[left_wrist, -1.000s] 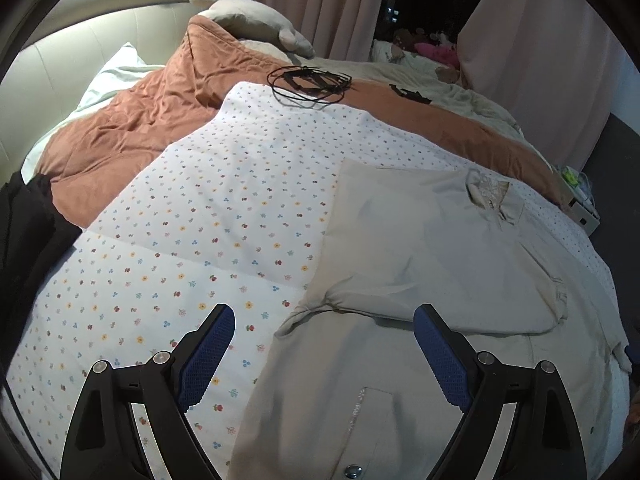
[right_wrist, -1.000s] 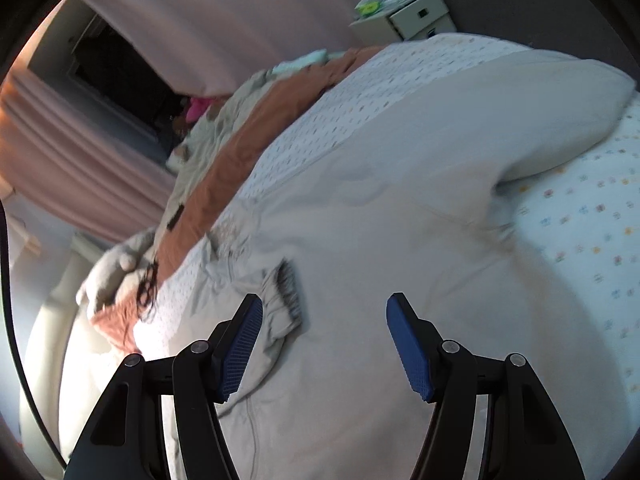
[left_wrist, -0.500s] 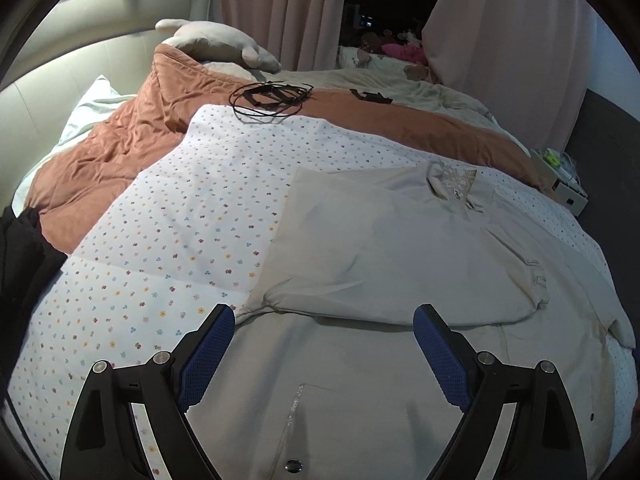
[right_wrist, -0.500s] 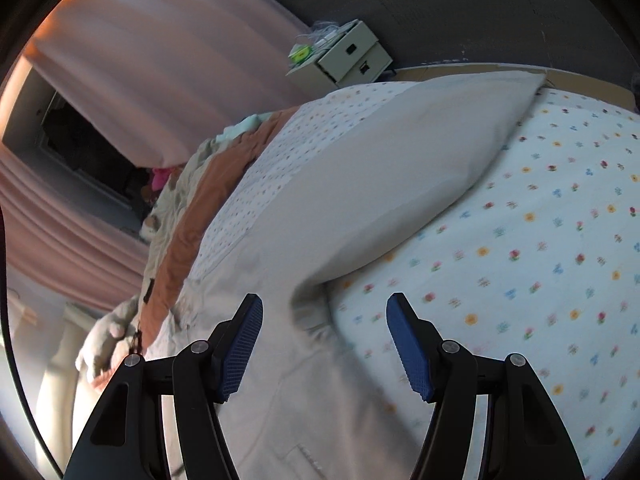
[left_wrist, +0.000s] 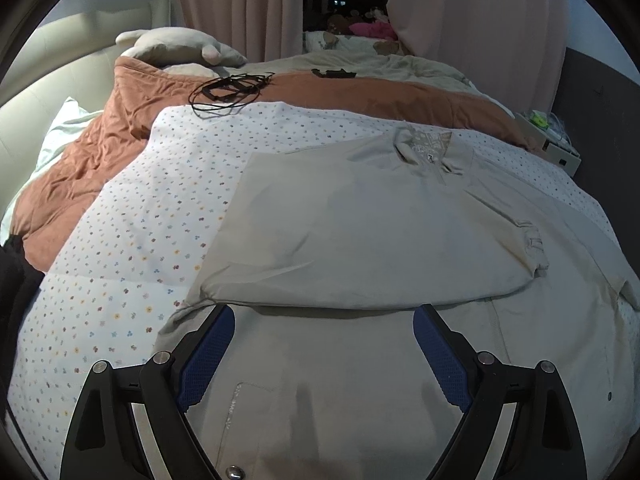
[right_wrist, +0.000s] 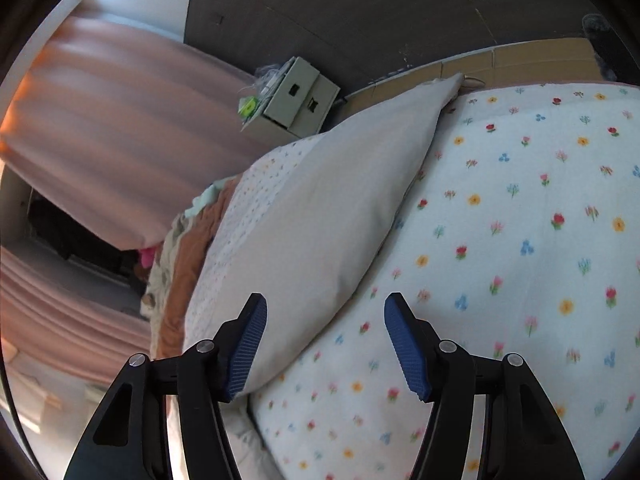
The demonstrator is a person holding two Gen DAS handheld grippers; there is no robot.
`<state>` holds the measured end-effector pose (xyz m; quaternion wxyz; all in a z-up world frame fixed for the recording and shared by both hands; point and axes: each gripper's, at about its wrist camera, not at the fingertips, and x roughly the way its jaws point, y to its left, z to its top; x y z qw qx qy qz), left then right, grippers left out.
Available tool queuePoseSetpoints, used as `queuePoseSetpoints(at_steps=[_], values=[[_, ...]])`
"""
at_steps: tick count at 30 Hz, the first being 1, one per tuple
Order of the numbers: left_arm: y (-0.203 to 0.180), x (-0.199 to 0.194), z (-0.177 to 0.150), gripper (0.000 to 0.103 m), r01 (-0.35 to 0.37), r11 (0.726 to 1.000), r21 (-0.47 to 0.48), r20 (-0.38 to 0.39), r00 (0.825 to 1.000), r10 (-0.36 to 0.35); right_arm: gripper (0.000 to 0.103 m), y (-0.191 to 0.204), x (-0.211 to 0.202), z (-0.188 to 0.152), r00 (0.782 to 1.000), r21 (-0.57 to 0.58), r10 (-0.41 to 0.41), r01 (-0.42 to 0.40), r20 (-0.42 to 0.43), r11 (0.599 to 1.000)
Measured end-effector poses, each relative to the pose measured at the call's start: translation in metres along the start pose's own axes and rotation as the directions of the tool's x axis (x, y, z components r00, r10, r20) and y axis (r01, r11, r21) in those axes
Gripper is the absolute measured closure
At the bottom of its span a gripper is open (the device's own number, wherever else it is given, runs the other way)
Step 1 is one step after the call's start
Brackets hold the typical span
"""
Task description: Fold large clothes
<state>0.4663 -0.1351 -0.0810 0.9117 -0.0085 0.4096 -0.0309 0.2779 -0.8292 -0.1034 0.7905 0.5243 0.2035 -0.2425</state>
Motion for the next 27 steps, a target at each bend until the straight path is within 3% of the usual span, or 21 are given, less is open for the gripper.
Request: queuePoseSetpoints(at_steps=[11, 14, 16, 21, 27], values=[[-0.001, 0.024, -0.002, 0.011, -0.006, 1.000, -0.027, -0.039, 0.999, 0.005, 0.052, -0.016, 0.036, 0.026, 1.000, 0.017, -0.026, 0.026, 0.005, 1.000], [0.001, 0.026, 0.000, 0.011, -0.005, 0.999, -0.041, -0.043, 0.999, 0.003, 0.072, -0.020, 0.045, 0.034, 1.000, 0.040, -0.020, 0.020, 0.005, 0.999], [0.003, 0.025, 0.001, 0.011, 0.005, 0.999, -0.047, -0.042, 0.999, -0.007, 0.093, -0.026, 0.050, 0.038, 1.000, 0.047, -0.017, 0.017, 0.000, 0.999], [0.012, 0.021, 0.004, 0.011, 0.024, 0.997, -0.078, -0.031, 0.999, -0.026, 0.098, -0.016, 0.036, 0.038, 0.997, 0.026, 0.059, -0.061, 0.043, 0.998], [0.021, 0.012, 0.005, 0.012, 0.058, 0.994, -0.096, -0.015, 0.998, -0.059, 0.098, 0.041, -0.008, 0.034, 0.972, -0.089, 0.209, -0.200, 0.110, 0.976]])
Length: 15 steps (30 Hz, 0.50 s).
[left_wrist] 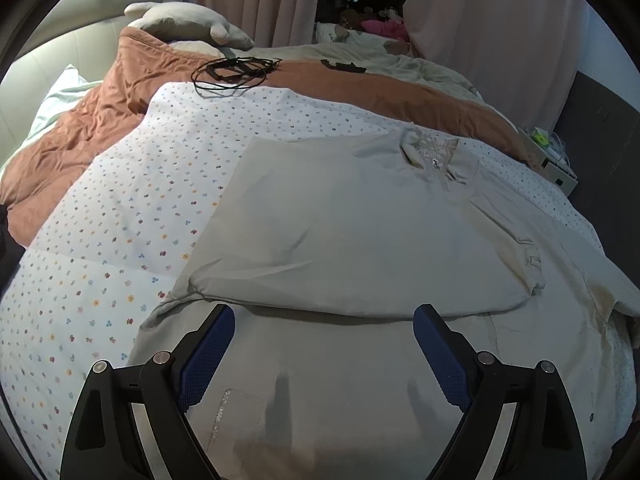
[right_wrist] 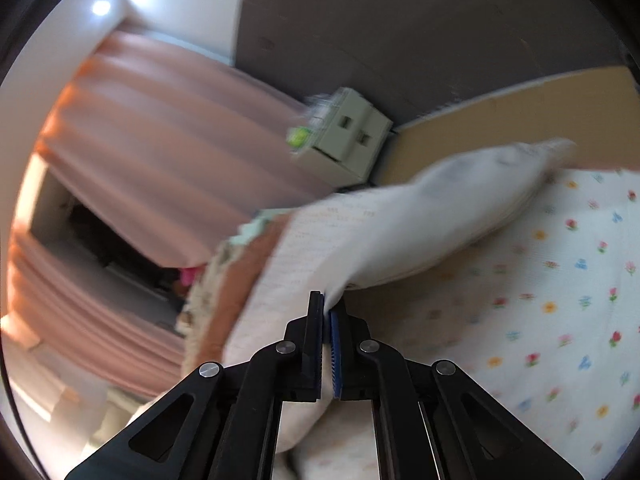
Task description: Fold large clothes
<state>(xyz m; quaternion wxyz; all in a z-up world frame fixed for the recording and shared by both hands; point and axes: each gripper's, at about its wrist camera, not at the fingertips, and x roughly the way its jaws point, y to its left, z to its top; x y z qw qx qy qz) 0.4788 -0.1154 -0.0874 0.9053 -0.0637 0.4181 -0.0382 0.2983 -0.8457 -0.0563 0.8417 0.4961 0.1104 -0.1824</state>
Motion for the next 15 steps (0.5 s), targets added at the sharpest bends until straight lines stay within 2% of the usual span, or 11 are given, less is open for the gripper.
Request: queuePoseSetpoints(at_steps=[6, 15], values=[[0.013, -0.011, 0.001, 0.011, 0.039, 0.999, -0.011, 0.014, 0.999, -0.039, 0.098, 0.076, -0.024, -0.015, 0.992, -0.128, 0.123, -0.121, 0.011, 0.984], [0.042, -0.032, 0.000, 0.011, 0.106, 0.992, -0.071, 0.031, 0.994, -0.104, 0.098, 0.171, -0.028, -0.071, 0.972, -0.244, 0.217, -0.232, -0.086, 0.942]])
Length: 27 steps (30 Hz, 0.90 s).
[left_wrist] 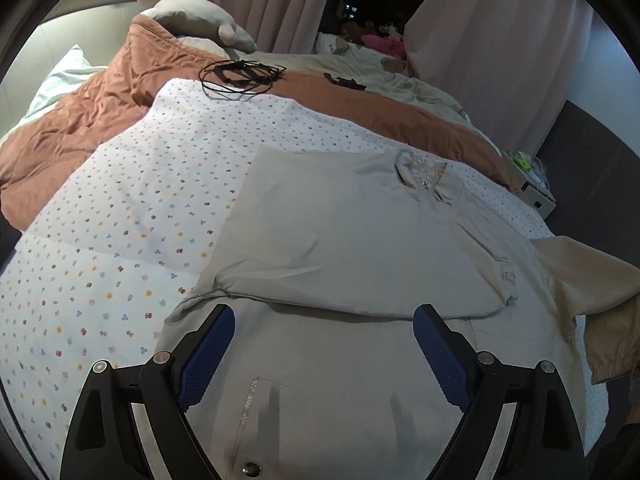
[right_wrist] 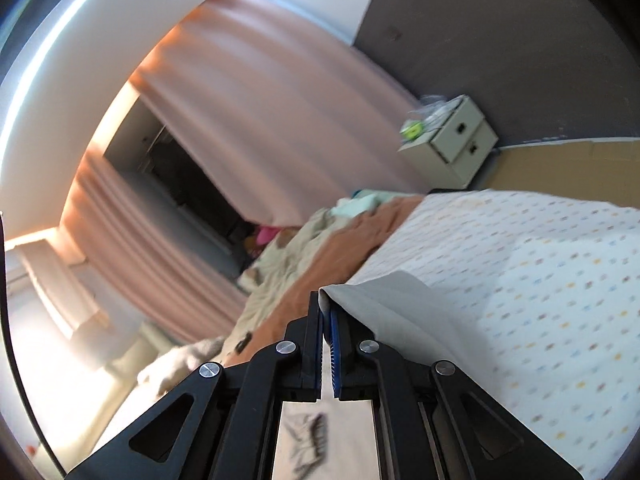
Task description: Fold large clothes
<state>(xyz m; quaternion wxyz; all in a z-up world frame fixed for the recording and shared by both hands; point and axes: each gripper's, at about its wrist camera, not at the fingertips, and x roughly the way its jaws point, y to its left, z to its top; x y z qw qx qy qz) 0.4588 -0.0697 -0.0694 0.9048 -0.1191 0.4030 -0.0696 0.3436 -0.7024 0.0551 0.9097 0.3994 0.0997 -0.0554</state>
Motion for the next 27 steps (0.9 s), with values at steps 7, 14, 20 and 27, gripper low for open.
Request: queuePoseSetpoints(at_steps=[7, 14, 20, 27], values=[[0.015, -0.015, 0.006, 0.012, 0.025, 0.999, -0.042, 0.032, 0.999, -0.024, 0.098, 0.053, 0.042, -0.050, 0.989, -0.092, 0.051, -0.065, -0.141, 0.994], [0.020, -0.015, 0.010, 0.012, 0.038, 0.996, -0.074, 0.030, 0.999, -0.036, 0.098, 0.087, 0.101, -0.115, 0.932, -0.176, 0.018, -0.088, -0.363, 0.980], [0.011, -0.012, 0.011, 0.012, 0.047, 0.997, -0.061, 0.024, 0.999, -0.045, 0.098, 0.105, 0.142, -0.181, 0.813, -0.263, -0.090, -0.079, -0.575, 0.962], [0.005, -0.015, 0.007, 0.012, 0.053, 0.998, -0.038, 0.021, 0.998, -0.052, 0.035, 0.089, 0.128, -0.200, 0.766, -0.181, -0.117, 0.001, -0.633, 0.984]])
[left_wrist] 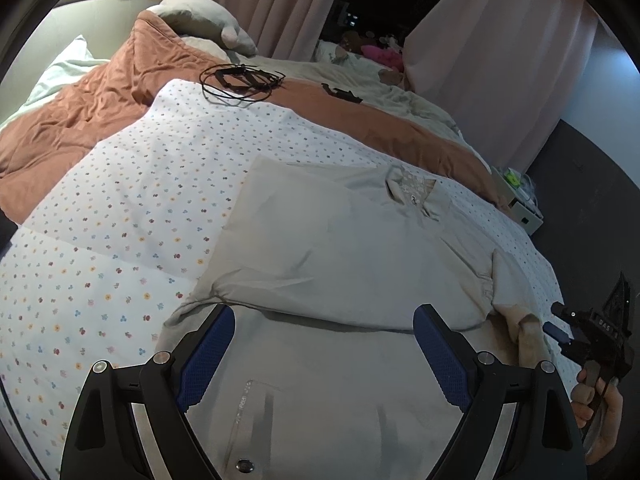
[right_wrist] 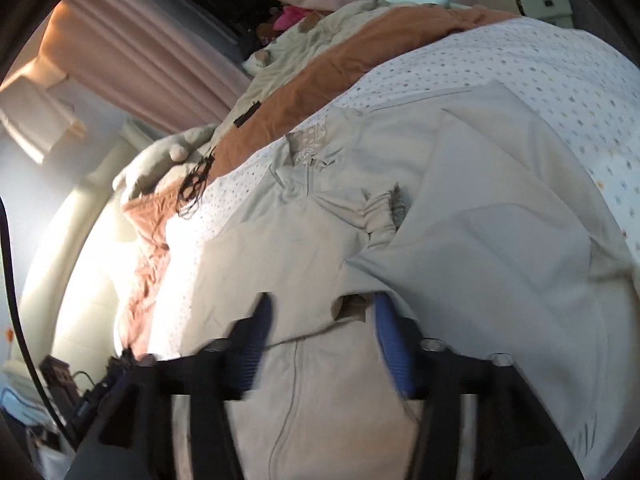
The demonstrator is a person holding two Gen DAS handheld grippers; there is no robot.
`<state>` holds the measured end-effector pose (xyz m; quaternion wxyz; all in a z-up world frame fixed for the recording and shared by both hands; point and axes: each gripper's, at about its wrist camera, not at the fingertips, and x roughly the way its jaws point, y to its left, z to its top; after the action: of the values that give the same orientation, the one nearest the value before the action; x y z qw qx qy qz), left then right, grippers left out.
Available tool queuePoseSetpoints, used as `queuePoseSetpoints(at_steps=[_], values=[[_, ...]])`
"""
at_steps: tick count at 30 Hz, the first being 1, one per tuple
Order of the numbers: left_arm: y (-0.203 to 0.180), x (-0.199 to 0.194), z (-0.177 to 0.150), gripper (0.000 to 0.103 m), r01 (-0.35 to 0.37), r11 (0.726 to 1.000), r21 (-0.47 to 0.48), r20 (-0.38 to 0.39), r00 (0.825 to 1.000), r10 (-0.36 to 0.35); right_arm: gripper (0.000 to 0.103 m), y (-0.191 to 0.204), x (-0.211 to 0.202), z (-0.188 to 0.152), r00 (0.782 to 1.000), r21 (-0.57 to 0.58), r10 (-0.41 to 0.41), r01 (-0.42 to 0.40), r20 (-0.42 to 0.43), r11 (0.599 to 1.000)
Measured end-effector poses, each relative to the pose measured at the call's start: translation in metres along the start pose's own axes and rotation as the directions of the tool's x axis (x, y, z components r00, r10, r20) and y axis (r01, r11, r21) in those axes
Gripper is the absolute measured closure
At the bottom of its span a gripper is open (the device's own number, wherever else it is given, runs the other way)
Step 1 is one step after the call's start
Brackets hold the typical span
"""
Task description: Fold large clothes
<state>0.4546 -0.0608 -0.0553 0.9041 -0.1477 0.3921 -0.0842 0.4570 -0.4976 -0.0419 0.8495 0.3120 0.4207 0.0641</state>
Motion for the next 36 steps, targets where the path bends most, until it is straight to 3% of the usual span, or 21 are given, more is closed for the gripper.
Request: queuePoseSetpoints(at_steps=[3, 6, 12, 21, 26, 30, 32, 33, 34, 36], values=[[-0.001, -0.003, -0.001, 0.012, 0.004, 1.000, 0.005, 0.002, 1.000, -0.004, 0.031, -0.018, -0.025, -0.011, 0.998, 0.092, -0.046, 0.042, 0.051, 0.995], [-0.001, -0.005, -0.002, 0.011, 0.010, 1.000, 0.003, 0.003, 1.000, -0.010, 0.031, -0.053, -0.047, -0.022, 0.995, 0.238, -0.038, 0.015, 0.090, 0.971], [-0.004, -0.003, -0.004, 0.012, 0.007, 1.000, 0.015, -0.007, 1.000, -0.007, 0.031, -0.096, -0.067, -0.056, 0.989, 0.390, -0.132, 0.096, 0.068, 0.916], [-0.003, 0.003, -0.006, 0.012, -0.031, 0.997, 0.068, -0.020, 0.999, 0.032, 0.031, -0.116, -0.079, -0.089, 0.986, 0.410, -0.161, 0.129, 0.043, 0.903], [0.004, 0.005, -0.011, 0.011, -0.065, 0.993, 0.095, -0.030, 0.997, 0.068, 0.031, -0.126, -0.067, -0.109, 0.992, 0.466, -0.124, 0.113, -0.007, 0.877], [0.013, 0.005, -0.014, 0.011, -0.092, 0.990, 0.110, -0.035, 0.995, 0.096, 0.031, -0.126, -0.054, -0.103, 0.992, 0.456, -0.128, 0.110, 0.008, 0.883], [0.018, 0.004, -0.014, 0.011, -0.099, 0.989, 0.110, -0.033, 0.994, 0.104, 0.038, -0.128, -0.047, -0.094, 0.991, 0.448, -0.133, 0.111, 0.017, 0.887], [0.022, 0.002, -0.014, 0.011, -0.101, 0.989, 0.105, -0.032, 0.994, 0.105, 0.064, -0.126, -0.043, -0.088, 0.989, 0.428, -0.149, 0.129, 0.013, 0.895], [0.025, 0.001, -0.013, 0.011, -0.100, 0.990, 0.098, -0.029, 0.994, 0.104, 0.080, -0.127, -0.040, -0.084, 0.989, 0.419, -0.150, 0.131, 0.014, 0.898], [0.032, -0.004, -0.010, 0.012, -0.092, 0.994, 0.066, -0.022, 0.995, 0.093, 0.085, -0.131, -0.034, -0.079, 0.993, 0.435, -0.120, 0.100, 0.020, 0.895]])
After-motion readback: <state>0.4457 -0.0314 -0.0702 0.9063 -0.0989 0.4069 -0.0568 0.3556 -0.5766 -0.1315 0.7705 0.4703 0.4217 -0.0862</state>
